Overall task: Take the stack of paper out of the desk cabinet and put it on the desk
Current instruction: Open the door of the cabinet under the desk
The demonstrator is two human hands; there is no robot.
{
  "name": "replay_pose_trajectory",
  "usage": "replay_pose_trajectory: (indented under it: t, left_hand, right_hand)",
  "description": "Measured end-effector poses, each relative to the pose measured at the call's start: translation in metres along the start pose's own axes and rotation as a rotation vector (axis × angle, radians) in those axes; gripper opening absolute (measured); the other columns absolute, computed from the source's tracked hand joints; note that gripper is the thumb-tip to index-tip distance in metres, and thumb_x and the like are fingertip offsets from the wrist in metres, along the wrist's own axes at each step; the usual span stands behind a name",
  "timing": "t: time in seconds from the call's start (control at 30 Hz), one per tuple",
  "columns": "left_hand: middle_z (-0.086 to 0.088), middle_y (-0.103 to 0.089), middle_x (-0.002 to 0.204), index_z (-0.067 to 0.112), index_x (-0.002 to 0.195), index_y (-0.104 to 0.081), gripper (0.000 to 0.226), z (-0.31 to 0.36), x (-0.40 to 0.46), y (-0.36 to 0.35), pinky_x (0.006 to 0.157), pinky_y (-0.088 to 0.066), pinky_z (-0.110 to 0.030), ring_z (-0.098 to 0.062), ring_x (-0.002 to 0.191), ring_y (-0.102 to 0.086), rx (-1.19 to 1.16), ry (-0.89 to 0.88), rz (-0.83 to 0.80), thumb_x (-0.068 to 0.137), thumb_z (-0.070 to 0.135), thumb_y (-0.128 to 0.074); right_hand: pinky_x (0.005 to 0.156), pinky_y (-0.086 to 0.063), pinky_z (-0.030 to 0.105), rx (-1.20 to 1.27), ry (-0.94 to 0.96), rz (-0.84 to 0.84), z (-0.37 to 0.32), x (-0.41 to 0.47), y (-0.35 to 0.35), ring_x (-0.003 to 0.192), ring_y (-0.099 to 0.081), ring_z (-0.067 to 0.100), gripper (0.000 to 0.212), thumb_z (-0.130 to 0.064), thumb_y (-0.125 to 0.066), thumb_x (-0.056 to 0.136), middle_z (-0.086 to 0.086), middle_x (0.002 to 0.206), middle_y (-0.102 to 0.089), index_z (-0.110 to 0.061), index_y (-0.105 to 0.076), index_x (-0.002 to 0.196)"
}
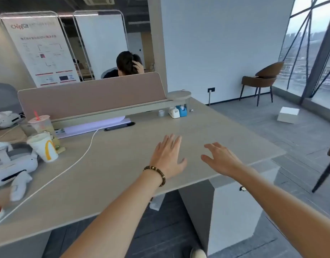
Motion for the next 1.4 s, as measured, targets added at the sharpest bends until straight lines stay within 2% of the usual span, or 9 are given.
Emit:
replay_pose_trajectory:
  t: [0.17,0.33,0.53,0.73,0.93,1.1,1.2,1.33,1.4]
  left_hand:
    - [-0.008,-0.013,0.166,0.016,0.155,-0.013,0.076,0.059,-0.049,-0.003,0.123,-0.015,-0.047,-0.027,0.153,-0.004,0.024,-0.095,-0.017,0.094,0.048,-0.044]
    - [-0.005,-0.018,0.165,0.018,0.155,-0.019,0.071,0.107,-0.086,-0.014,0.122,-0.017,-0.044,-0.025,0.153,-0.008,0.042,-0.168,-0.053,0.094,0.044,-0.045]
    - [-0.003,-0.022,0.164,0.018,0.154,-0.022,0.069,0.130,-0.107,-0.065,0.121,-0.019,-0.040,-0.022,0.152,-0.012,0.056,-0.220,-0.120,0.095,0.042,-0.047]
    - [-0.008,-0.019,0.164,0.018,0.153,-0.021,0.072,0.130,-0.086,-0.140,0.121,-0.019,-0.042,-0.026,0.152,-0.011,0.111,-0.279,-0.185,0.093,0.041,-0.052]
    - [-0.014,-0.011,0.165,0.020,0.153,-0.023,0.072,0.121,-0.046,-0.208,0.121,-0.019,-0.052,-0.032,0.152,-0.005,0.237,-0.325,-0.207,0.092,0.040,-0.055]
    - [-0.020,0.002,0.165,0.024,0.153,-0.025,0.079,0.121,-0.016,-0.247,0.120,-0.017,-0.058,-0.038,0.151,0.001,0.340,-0.382,-0.219,0.087,0.039,-0.065]
    - [-0.023,0.001,0.164,0.027,0.153,-0.028,0.084,0.129,-0.002,-0.262,0.119,-0.016,-0.060,-0.041,0.151,0.000,0.399,-0.467,-0.230,0.082,0.036,-0.073]
    - [-0.020,0.001,0.165,0.033,0.154,-0.022,0.092,0.137,0.013,-0.276,0.118,-0.007,-0.066,-0.044,0.150,0.001,0.500,-0.529,-0.261,0.080,0.043,-0.075]
    - [-0.021,0.001,0.164,0.034,0.154,-0.020,0.096,0.140,0.019,-0.280,0.115,-0.004,-0.068,-0.046,0.149,0.001,0.550,-0.564,-0.263,0.077,0.046,-0.076]
  right_hand:
    - [0.105,-0.044,0.043,-0.013,-0.043,-0.024,0.036,-0.078,0.009,0.126,-0.056,0.033,0.060,-0.048,-0.050,0.097,0.010,0.148,-0.048,-0.017,-0.043,0.148]
    - [0.100,-0.048,0.043,0.042,-0.080,0.020,0.068,-0.145,0.019,0.121,-0.059,0.033,0.058,-0.045,-0.051,0.097,0.011,0.147,-0.049,-0.016,-0.044,0.147]
    - [0.101,-0.047,0.045,0.147,-0.165,0.008,0.114,-0.190,-0.042,0.125,-0.055,0.032,0.057,-0.042,-0.050,0.098,0.010,0.148,-0.047,-0.014,-0.044,0.147]
    - [0.100,-0.048,0.042,0.194,-0.269,-0.121,0.169,-0.174,-0.163,0.122,-0.057,0.031,0.060,-0.044,-0.049,0.098,0.010,0.148,-0.045,-0.015,-0.037,0.150]
    - [0.101,-0.046,0.044,0.327,-0.369,-0.135,0.214,-0.142,-0.247,0.127,-0.053,0.035,0.064,-0.043,-0.049,0.099,0.012,0.151,-0.042,-0.015,-0.031,0.153]
    - [0.101,-0.047,0.046,0.455,-0.410,-0.049,0.240,-0.120,-0.286,0.127,-0.052,0.038,0.069,-0.044,-0.053,0.097,0.011,0.153,-0.038,-0.014,-0.028,0.154]
    - [0.100,-0.047,0.046,0.535,-0.430,0.010,0.250,-0.109,-0.303,0.131,-0.049,0.035,0.074,-0.044,-0.057,0.095,0.008,0.155,-0.034,-0.014,-0.025,0.155]
    - [0.108,-0.042,0.043,0.663,-0.424,0.178,0.258,-0.099,-0.319,0.137,-0.045,0.028,0.070,-0.036,-0.061,0.095,0.005,0.156,-0.035,-0.015,-0.029,0.154]
    - [0.109,-0.041,0.043,0.718,-0.439,0.233,0.259,-0.096,-0.331,0.142,-0.040,0.026,0.077,-0.037,-0.064,0.092,0.003,0.158,-0.030,-0.017,-0.026,0.155]
Point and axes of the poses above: each hand's wrist, its own x-axis towards the middle knuckle, its own y-axis out of the back of the hand, z = x × y, the point moved 8 cm from there along x, towards the middle knuckle
